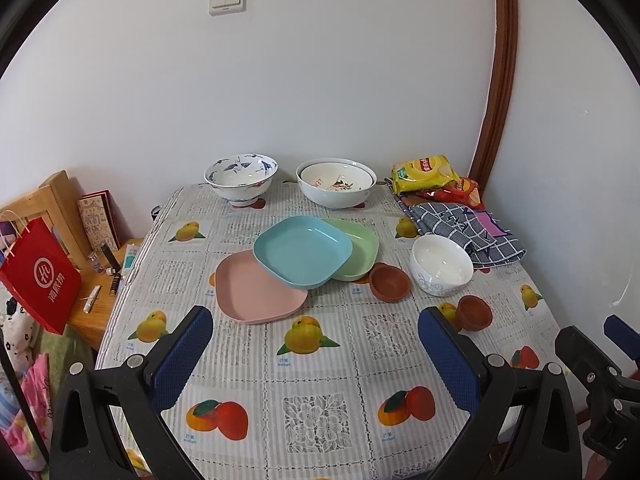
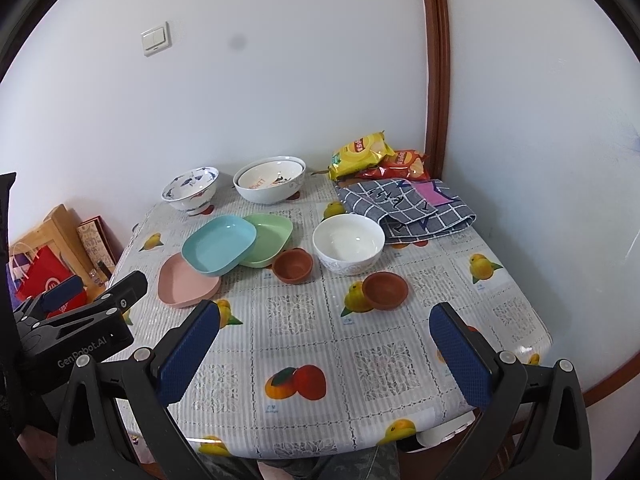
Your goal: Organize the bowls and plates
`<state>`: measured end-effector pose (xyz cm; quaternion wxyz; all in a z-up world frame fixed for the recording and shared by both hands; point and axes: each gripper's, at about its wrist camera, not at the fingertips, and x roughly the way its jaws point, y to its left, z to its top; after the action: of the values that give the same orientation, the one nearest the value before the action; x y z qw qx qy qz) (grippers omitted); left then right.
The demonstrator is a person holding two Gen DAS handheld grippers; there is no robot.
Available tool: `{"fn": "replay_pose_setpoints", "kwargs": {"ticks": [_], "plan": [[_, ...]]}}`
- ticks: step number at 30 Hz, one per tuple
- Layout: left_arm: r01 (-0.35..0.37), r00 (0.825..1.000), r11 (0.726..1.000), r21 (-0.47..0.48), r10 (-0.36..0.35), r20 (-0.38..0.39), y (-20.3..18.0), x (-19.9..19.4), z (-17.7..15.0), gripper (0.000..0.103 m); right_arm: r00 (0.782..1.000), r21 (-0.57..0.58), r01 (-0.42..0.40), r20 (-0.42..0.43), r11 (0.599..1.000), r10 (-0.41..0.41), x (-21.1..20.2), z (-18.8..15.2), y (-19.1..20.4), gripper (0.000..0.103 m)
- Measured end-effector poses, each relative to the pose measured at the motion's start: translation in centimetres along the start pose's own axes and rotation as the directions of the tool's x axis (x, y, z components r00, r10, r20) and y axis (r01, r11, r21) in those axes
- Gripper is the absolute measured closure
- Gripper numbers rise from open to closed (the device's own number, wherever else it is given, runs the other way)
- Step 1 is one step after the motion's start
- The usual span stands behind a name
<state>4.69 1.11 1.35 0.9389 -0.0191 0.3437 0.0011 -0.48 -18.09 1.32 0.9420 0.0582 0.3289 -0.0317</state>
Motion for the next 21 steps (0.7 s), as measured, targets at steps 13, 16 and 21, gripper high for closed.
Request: {"fn": "replay_pose_setpoints", "kwargs": {"ticks": [13,16,21], "plan": [[0.002,0.999,1.000,-0.024,-0.003,-0.036,2.2,4.0,2.8,0.000,1.000,0.005,-0.022,0.018,1.000,0.021,4.0,3.3,0.2,0.000],[-0.010,0.999,0.999,-0.039,0.008,-0.052,2.8,5.3,3.3,0.000,1.000,-0.006,-0.020,0.023,1.000,0.020,5.5,4.0,0.6,0.000],[-0.032,0.997,0.998,-0.049,0.029,-0.078,3.8,7.4,4.1,0.000,0.998,-0.010,-0.058,0.026,0.998,0.058,7.8,5.0,1.6,0.003]]}}
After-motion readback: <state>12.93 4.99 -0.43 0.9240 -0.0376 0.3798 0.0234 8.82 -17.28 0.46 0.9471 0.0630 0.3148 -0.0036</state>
